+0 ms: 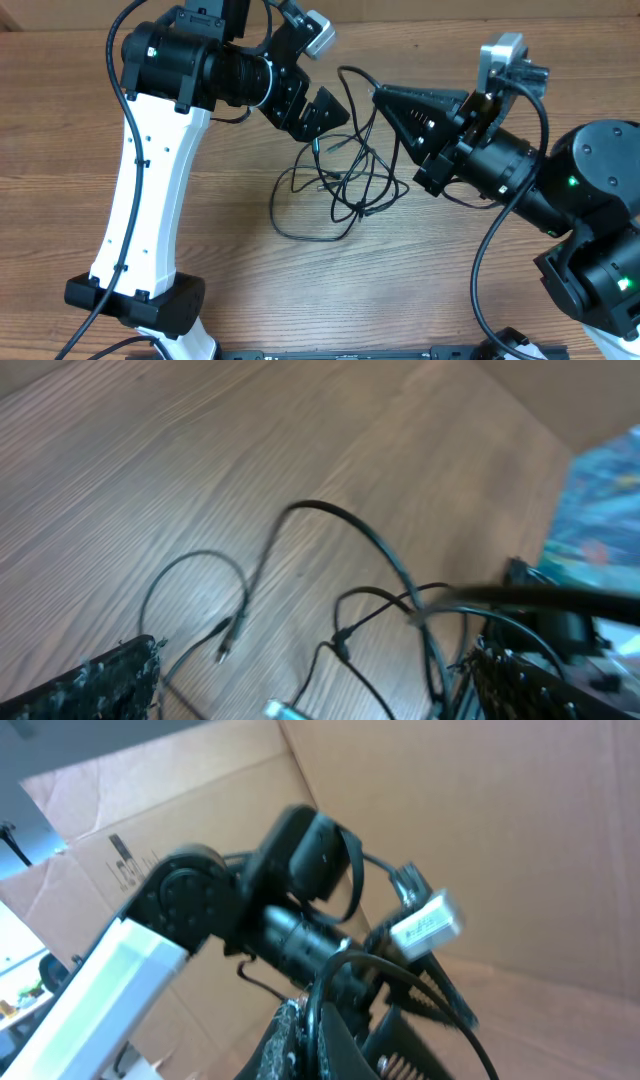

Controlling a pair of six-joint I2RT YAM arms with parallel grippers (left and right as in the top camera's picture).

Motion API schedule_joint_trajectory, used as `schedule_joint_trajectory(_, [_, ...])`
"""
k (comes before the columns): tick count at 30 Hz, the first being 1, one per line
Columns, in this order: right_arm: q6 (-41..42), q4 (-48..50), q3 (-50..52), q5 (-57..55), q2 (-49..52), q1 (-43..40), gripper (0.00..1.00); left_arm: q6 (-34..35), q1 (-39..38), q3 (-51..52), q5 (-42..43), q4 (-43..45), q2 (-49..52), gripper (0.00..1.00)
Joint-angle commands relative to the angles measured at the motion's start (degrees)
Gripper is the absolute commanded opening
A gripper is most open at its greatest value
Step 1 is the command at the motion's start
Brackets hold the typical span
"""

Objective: Untangle cables

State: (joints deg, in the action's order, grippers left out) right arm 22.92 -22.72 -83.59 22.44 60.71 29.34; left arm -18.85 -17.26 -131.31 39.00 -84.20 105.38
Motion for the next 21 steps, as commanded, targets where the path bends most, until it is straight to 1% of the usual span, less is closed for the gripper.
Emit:
schedule_joint_trajectory(1, [1.4,2.9,-2.0,-0.9,-0.2,0.2,0.04,-4.5,0.0,-0.9,7.4,0.0,0.3,1.00])
schedule_joint_trajectory(4, [4.3,5.1,-2.0,-0.3,-0.2,0.2,0.04,-4.9,-0.1,-0.9,9.4,0.8,0.3,1.00])
schedule_joint_trajectory(6, [6.6,8.1,-2.0,2.5,-0.2,0.2,0.04,-4.6,-0.1,-0.9,10.2,2.1,0.3,1.00])
schedule_joint_trajectory(10, [10.4,13.6,-2.0,8.1,-0.2,0.2,0.04,-0.2,-0.1,-0.9,9.7,8.7,0.3,1.00])
schedule_joint_trajectory(12, [11.4,14.7,-2.0,8.8,-0.2,0.2,0.04,0.1,-0.1,-0.9,7.6,10.3,0.3,1.00])
schedule_joint_trajectory(15, [12.1,15.6,-2.0,10.8,-0.2,0.2,0.04,5.0,-0.1,-0.9,-0.6,13.0,0.3,0.99])
schedule_joint_trajectory(16, [12.3,15.6,-2.0,11.0,-0.2,0.2,0.04,6.8,-0.1,-0.9,-4.4,13.7,0.3,1.00])
schedule_joint_trajectory(18, [12.3,15.4,-2.0,11.0,-0.2,0.2,0.04,10.6,-0.1,-0.9,-14.5,14.5,0.3,1.00])
schedule_joint_trajectory(19, [12.3,15.1,-2.0,11.0,-0.2,0.2,0.04,13.1,0.0,-0.9,-22.8,14.4,0.3,1.00])
schedule_joint_trajectory(20, [12.2,15.1,-2.0,11.0,-0.2,0.2,0.04,14.5,0.0,-0.9,-28.1,14.1,0.3,1.00])
schedule_joint_trajectory(21, [12.2,14.6,-2.0,10.9,-0.2,0.2,0.04,17.3,0.0,-0.9,-38.3,13.3,0.3,1.00])
